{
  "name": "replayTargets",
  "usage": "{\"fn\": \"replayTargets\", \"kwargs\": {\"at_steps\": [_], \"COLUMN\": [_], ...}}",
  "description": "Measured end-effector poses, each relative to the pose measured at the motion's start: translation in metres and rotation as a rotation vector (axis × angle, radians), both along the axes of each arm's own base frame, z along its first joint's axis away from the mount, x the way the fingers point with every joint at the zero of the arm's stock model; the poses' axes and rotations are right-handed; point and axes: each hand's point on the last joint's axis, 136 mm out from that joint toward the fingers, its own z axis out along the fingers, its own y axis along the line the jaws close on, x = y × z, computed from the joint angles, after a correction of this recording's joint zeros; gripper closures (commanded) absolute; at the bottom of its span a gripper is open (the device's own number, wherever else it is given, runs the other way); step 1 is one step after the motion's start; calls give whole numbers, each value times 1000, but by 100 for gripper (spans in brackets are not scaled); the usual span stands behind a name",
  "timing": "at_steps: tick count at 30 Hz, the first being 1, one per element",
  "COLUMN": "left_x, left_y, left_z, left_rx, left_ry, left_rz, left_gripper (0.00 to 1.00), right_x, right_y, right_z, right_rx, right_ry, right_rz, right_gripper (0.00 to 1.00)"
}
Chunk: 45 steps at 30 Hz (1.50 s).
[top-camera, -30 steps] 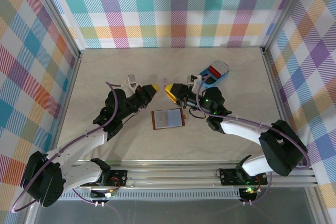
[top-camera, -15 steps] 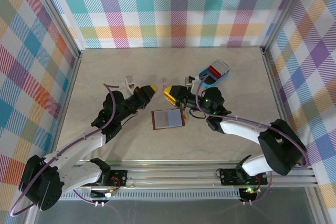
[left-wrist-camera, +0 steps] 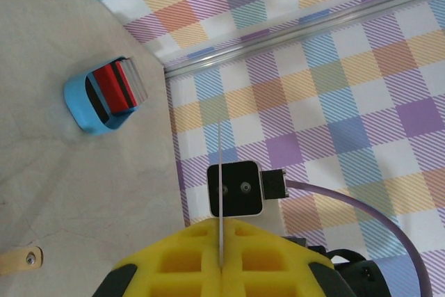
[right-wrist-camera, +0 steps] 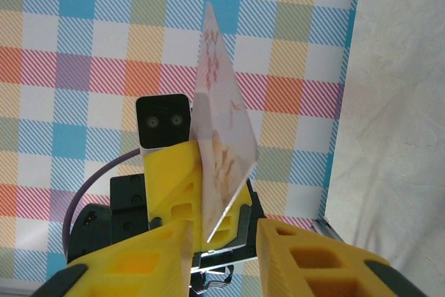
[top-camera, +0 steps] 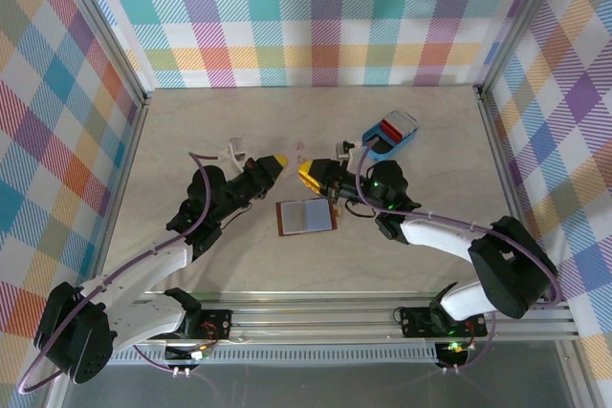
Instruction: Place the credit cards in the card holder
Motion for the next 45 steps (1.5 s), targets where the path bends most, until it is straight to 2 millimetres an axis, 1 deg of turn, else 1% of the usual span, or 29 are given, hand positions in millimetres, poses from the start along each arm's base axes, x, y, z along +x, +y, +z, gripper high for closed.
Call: {"fn": "replayTargets", "kwargs": {"at_steps": [5, 9, 12, 14, 15, 16, 17, 20, 21, 22, 23, 25, 28, 31, 33, 35, 37, 40, 45], "left_x": [0, 0, 0, 0, 0, 0, 0, -2, -3, -4, -6, -12, -18, -14, -9, -3, 2, 7, 15], "left_y": [-4, -5, -7, -8, -8, -9, -9, -9, -8, -5, -2, 5, 18, 32, 38, 41, 38, 27, 8], "left_z": [-1, -3, -8, -12, -13, -14, -14, -18, -21, -23, -24, -21, -9, 3, 4, -2, -14, -26, -32], "left_rx": [-10, -15, -13, -12, -12, -13, -14, -3, 11, 31, 50, 94, 158, 198, 210, 221, 233, 243, 218], "left_ry": [3, 12, 29, 39, 44, 43, 41, 50, 54, 55, 53, 28, -28, -58, -52, -31, 13, 60, 92], "left_rz": [-16, -18, -30, -34, -36, -36, -36, -43, -41, -34, -26, -16, -8, -11, -26, -57, -112, -202, -331], "left_gripper": [100, 100, 98, 96, 93, 83, 70, 36, 22, 13, 8, 4, 2, 4, 7, 9, 10, 12, 16], "right_x": [3, 6, 8, 9, 10, 10, 10, 12, 12, 11, 11, 10, 2, -6, -7, -6, -6, -5, -10], "right_y": [2, 4, 4, 4, 4, 4, 4, 3, 3, 3, 2, -1, -9, -20, -28, -35, -42, -46, -43], "right_z": [-5, -5, -4, -5, -5, -5, -4, -2, -3, -3, -4, -8, -10, -11, -17, -27, -40, -48, -37], "right_rx": [-3, 1, 8, 9, 8, 8, 10, 16, 15, 13, 4, -24, -89, -142, -174, -203, -236, -278, -307], "right_ry": [4, -2, -9, -9, -11, -14, -12, -21, -21, -21, -20, -16, -28, -44, -41, -22, 4, 26, -25], "right_rz": [-1, -4, -13, -19, -20, -21, -23, -33, -35, -35, -37, -36, -14, 13, 36, 61, 96, 145, 231], "right_gripper": [73, 81, 84, 92, 97, 100, 100, 100, 100, 100, 100, 100, 100, 100, 100, 100, 100, 100, 100]}}
